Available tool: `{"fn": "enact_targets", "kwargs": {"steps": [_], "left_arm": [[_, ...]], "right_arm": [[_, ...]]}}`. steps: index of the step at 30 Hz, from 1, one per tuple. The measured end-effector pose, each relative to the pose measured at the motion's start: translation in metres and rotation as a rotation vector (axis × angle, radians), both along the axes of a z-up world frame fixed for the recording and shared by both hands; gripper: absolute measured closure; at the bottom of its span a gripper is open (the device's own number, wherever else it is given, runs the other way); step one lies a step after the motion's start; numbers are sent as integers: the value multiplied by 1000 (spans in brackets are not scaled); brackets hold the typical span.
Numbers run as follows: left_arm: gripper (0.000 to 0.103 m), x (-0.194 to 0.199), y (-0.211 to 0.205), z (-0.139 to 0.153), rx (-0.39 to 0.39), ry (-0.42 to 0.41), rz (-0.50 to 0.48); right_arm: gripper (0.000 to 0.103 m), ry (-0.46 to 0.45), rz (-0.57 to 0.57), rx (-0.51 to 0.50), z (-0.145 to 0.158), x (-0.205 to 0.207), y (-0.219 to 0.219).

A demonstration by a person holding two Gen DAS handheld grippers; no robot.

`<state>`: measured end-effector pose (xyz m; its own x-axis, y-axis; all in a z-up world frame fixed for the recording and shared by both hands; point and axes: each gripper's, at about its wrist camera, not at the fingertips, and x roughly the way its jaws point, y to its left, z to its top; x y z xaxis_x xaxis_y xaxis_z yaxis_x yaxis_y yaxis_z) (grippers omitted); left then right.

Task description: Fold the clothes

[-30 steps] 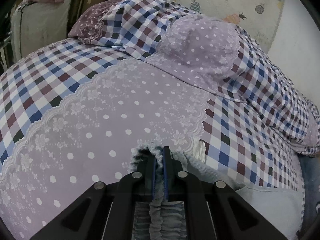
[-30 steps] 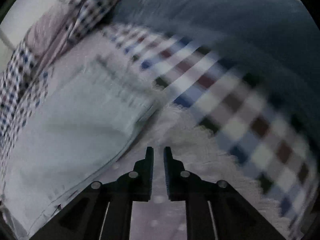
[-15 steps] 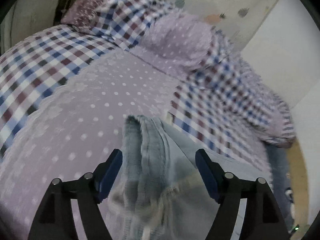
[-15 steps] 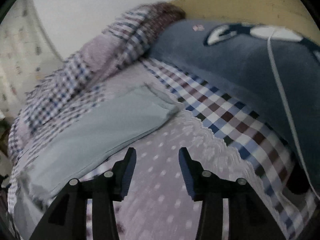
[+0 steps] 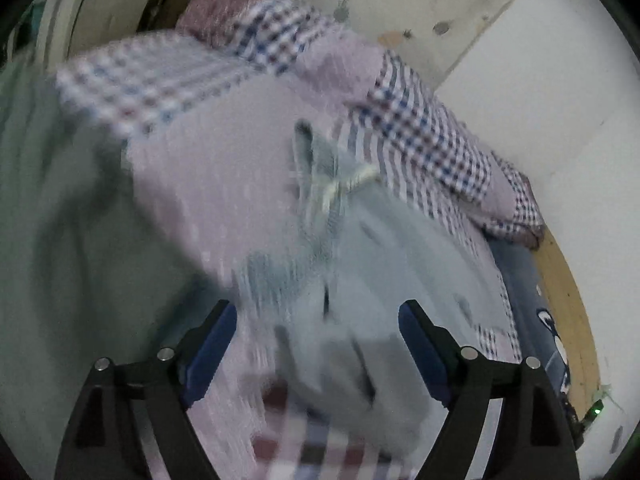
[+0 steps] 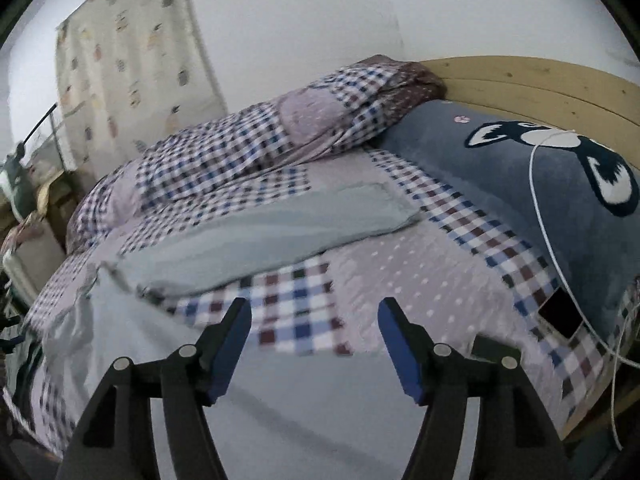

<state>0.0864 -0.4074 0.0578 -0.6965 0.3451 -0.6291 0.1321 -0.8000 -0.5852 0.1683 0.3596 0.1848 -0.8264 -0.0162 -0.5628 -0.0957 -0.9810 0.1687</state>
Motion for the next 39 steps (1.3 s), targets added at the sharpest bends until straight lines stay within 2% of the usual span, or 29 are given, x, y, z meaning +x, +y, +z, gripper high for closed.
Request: {"fn": "enact_targets", "kwargs": {"steps": [3,5,9,12,14,16,17,18,20,21,22,24,29,31,34,39], "left_arm": [[17,8,18,-30,48,-33,-5],[17,2,22,-40,84,-25,20],[17,-17,19,-61,204,-6,83],[17,-16,21,-69,227,50,108],[17,-12,22,-70,230,83,97],[26,-15,17,-70,256,86,97],[27,-18,13,-70,274,84,100],[30,-20,11,-72,288,83,100],[44,-24,6,-76,309,81,105],[61,-25,3,-80,317,66,114],[70,-26,1,-85,325,52,124],[74,-24,-5,-93,380,52,136],[82,-24,-2,-93,379,69,139],[86,-23,-1,-95,389,79,142],[87,-23,-2,-94,389,85,138],[86,-28,2,-90,337,69,116]], "right_arm": [[33,-25,28,-22,-5,15,-17],[33,-43,42,-40,-6,24,-22],[33,-65,13,-75,0,48,-17],[33,-79,-66,-132,9,71,15],[33,-60,-151,-208,16,94,50],[32,-34,-273,-271,19,121,87],[32,-23,-339,-305,18,135,105],[32,-17,-406,-341,13,150,121],[32,-41,-501,-410,-7,168,141],[32,-60,-543,-444,-18,176,150],[32,-79,-586,-478,-30,184,159],[32,-124,-616,-525,-56,188,167],[32,-231,-639,-598,-114,182,173],[32,-233,-650,-623,-125,181,174],[32,-233,-647,-657,-137,177,177],[32,-313,-622,-663,-147,154,175]]}}
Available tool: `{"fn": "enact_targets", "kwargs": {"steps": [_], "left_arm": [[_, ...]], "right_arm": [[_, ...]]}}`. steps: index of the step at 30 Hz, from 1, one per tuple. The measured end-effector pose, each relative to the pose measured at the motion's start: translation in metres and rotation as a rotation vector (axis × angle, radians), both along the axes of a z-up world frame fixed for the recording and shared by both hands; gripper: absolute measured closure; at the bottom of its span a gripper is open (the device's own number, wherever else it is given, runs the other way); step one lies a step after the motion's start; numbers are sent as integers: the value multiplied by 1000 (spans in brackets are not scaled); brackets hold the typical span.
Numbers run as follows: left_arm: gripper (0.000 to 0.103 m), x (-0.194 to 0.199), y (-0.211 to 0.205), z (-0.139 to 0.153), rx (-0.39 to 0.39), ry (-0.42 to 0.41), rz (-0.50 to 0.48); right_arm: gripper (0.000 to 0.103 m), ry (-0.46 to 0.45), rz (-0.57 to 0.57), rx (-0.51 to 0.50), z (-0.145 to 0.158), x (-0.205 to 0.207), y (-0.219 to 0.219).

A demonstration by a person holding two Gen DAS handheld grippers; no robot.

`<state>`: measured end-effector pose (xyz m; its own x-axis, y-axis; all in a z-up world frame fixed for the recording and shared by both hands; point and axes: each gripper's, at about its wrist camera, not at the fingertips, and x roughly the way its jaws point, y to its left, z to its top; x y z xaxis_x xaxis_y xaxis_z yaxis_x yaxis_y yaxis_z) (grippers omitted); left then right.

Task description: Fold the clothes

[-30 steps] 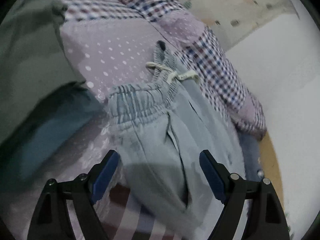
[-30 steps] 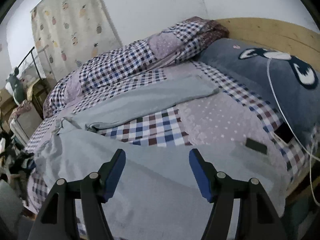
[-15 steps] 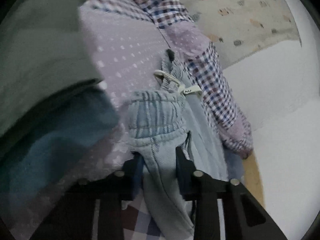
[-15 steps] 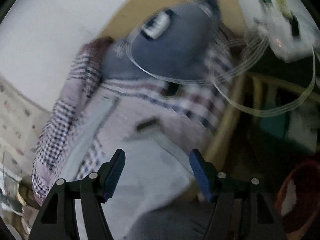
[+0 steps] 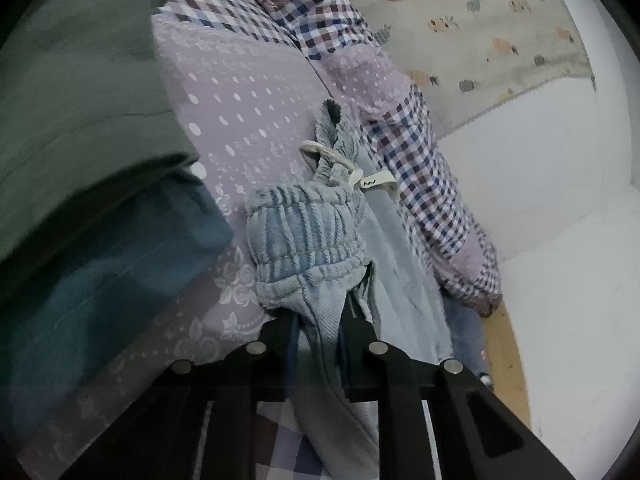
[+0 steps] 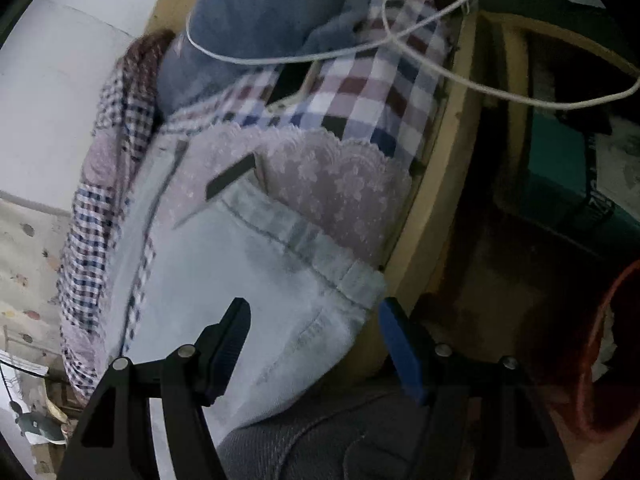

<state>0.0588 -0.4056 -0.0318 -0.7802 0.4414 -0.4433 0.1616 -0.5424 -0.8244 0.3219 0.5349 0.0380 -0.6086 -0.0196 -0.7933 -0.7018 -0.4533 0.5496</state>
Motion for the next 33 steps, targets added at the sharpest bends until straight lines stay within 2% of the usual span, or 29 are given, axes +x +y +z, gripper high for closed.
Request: {"fn": "enact_targets", "kwargs": {"steps": [3,5,7,9,10,13,18,26,29,33], "left_arm": [[80,-1,1,0,-4,-6,0],[77,-2,1,0,3,-5,-2],[77,-2,2,0,4,1,0],[79,-2,0,-1,27,9,7],[85,-1,-1,-2,45,20,11],[90,2,-4,-2,105,61,24],[93,3,-6,7,161,99,52],[94,1,-11,34,228,231,106],[94,-1,-12,41,256,281,129],[94,-12,-6,46,235,295,159]], "right_arm": [[32,-51,16,-11,-6,-11,-2],[36,-68,27,-8,-8,-16,-2],[60,-75,37,14,-6,-19,-4],[75,-68,55,51,1,-21,-7],[82,-58,65,84,7,-23,-10],[89,-15,103,199,33,-30,-22],[89,88,115,268,82,-46,-28],[90,224,147,363,164,-100,-38],[90,235,159,396,181,-133,-39],[90,223,165,399,186,-191,-37]]}}
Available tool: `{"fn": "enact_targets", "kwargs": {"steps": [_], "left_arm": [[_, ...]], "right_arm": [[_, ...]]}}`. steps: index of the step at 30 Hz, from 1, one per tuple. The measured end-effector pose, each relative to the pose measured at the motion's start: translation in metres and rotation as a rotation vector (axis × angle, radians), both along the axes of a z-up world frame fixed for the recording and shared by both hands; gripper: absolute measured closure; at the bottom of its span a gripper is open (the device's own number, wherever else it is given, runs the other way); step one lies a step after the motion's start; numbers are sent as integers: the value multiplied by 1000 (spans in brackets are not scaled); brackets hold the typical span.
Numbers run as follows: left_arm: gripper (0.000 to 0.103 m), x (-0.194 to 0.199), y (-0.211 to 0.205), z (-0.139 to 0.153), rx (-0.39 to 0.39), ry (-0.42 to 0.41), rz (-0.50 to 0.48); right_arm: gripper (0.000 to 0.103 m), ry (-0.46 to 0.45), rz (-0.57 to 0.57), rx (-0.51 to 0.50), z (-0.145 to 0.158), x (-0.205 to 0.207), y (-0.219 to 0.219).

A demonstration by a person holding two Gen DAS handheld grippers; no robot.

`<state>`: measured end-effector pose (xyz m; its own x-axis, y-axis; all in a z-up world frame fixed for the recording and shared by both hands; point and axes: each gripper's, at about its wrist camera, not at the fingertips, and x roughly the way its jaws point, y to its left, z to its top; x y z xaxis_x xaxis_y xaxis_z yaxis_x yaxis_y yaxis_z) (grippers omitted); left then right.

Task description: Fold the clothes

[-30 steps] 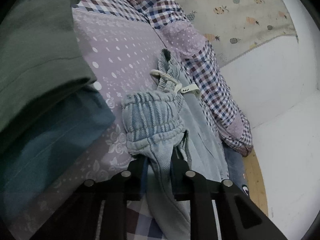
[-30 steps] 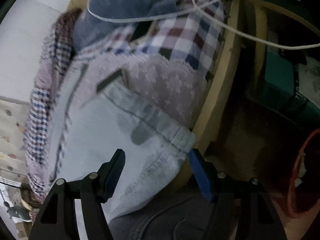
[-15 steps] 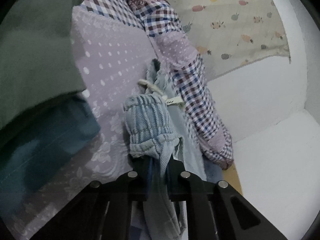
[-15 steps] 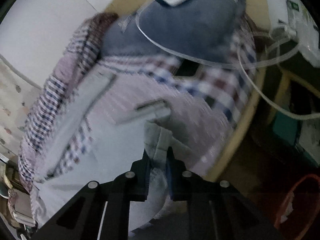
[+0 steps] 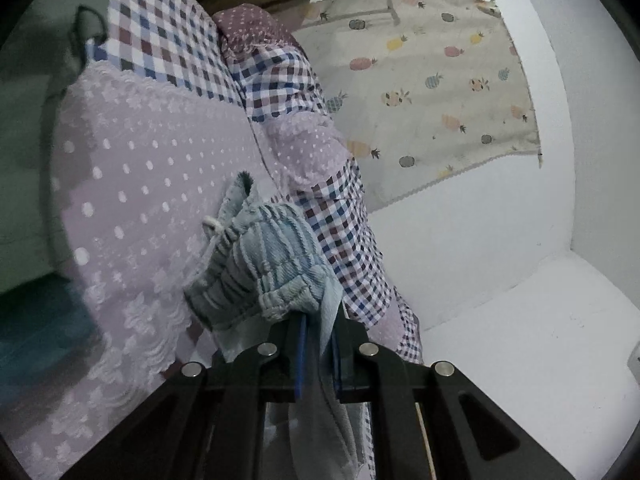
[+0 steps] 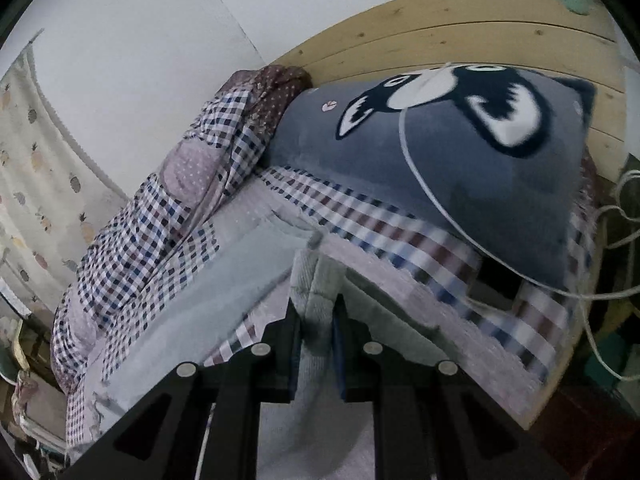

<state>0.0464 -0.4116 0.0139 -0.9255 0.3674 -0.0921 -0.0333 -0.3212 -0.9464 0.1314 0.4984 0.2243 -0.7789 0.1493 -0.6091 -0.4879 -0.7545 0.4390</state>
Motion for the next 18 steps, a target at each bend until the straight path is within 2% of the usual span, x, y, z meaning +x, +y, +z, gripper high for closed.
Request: {"fn": "enact_targets", "kwargs": {"steps": [4,7,12,14,16,17,18], "left_arm": [[94,-16,10,12,-25,15,12],[94,-30,18,17,-31,17,29],[94,-49,30,19,-10,32,46],[94,-55,35,19,-26,23,49],[94,-59,38,18,-49,9,50],[94,-61,39,16,-60,-5,50],[94,-62,38,14,-61,-18,51]], "right_arm": [[90,-5,3,0,6,-75,3],[90,34,-17,29,19,-139,1],[89,209,-118,28,45,-246,-10],[79,167,-120,70,42,-280,-34],[53,118,-95,116,37,-308,-64],[45,110,-52,139,30,-311,-84],[29,93,-2,172,22,-311,-106]]}}
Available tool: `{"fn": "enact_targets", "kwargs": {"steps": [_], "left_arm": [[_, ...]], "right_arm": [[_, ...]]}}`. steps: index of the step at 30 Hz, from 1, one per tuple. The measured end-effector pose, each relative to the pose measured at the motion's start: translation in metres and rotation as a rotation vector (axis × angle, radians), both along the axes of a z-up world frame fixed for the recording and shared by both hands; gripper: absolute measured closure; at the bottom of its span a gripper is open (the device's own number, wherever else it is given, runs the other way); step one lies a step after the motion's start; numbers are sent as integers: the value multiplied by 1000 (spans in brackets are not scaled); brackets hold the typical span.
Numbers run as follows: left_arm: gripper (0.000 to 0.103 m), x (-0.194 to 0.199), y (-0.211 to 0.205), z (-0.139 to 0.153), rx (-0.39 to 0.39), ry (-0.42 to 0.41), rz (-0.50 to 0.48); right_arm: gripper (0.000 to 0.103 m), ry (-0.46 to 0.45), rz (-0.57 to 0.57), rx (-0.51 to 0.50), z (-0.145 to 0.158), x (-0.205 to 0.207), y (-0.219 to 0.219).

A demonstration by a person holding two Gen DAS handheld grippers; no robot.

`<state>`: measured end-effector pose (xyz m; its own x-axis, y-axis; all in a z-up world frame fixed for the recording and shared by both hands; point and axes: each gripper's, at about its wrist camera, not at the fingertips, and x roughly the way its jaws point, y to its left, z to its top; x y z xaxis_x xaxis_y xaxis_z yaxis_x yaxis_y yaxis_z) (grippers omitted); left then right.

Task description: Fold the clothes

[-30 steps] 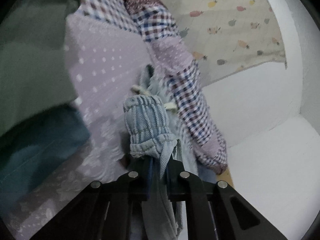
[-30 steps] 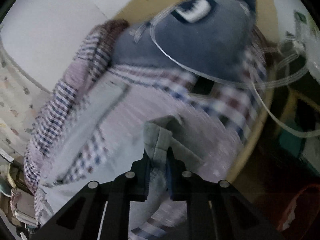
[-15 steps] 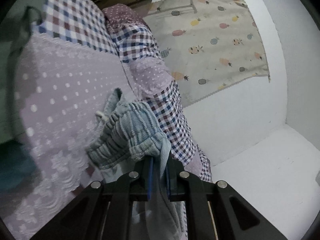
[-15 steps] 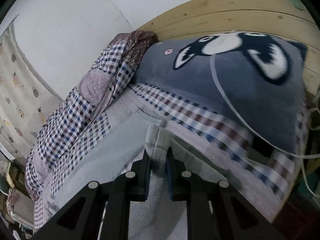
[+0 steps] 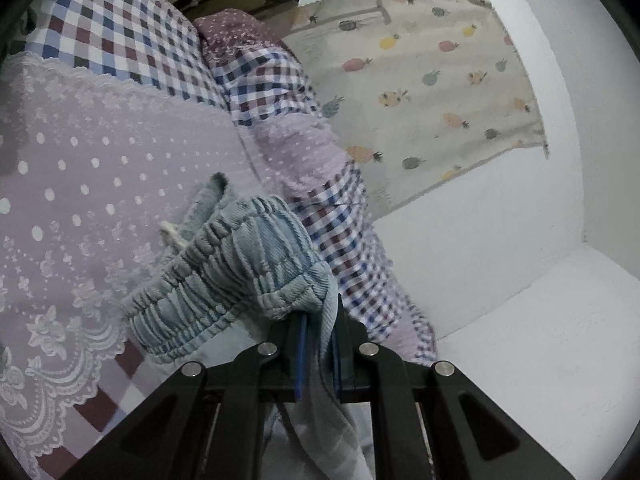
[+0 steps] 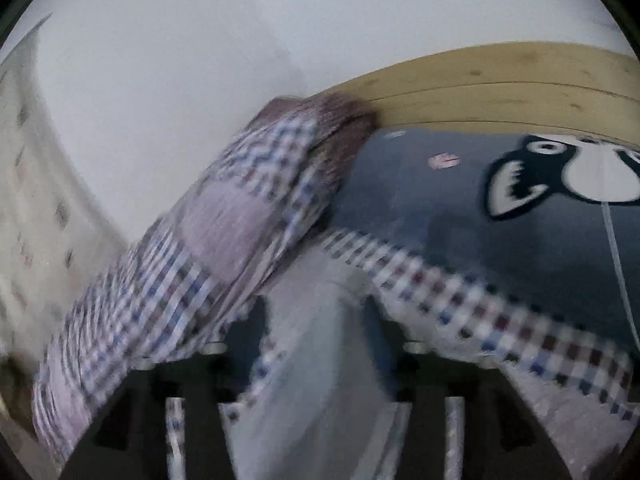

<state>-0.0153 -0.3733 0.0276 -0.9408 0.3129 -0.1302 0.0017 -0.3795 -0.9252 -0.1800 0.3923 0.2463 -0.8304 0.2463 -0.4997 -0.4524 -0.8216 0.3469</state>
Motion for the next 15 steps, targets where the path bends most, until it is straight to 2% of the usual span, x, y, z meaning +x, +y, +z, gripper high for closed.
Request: {"fn": "enact_targets", "kwargs": {"steps": [1,4,7,9,15], "left_arm": [[94,-1,0,-2,-1,-13,2],[94,1,-2,-8,8,-28,8],[94,2,-3,-8,10,-29,7],[94,2,-3,-8,5,-29,5],[94,1,-5,-7,12,-34,-2]], "right_arm": [[25,-25,70,25,-10,1,-23],[25,-124,362,61,-48,4,-95],[25,-226,783,55,-78,15,-181],[25,-246,1016,136,-80,30,-236],[26,-243,1609,461,-72,90,-373]]}}
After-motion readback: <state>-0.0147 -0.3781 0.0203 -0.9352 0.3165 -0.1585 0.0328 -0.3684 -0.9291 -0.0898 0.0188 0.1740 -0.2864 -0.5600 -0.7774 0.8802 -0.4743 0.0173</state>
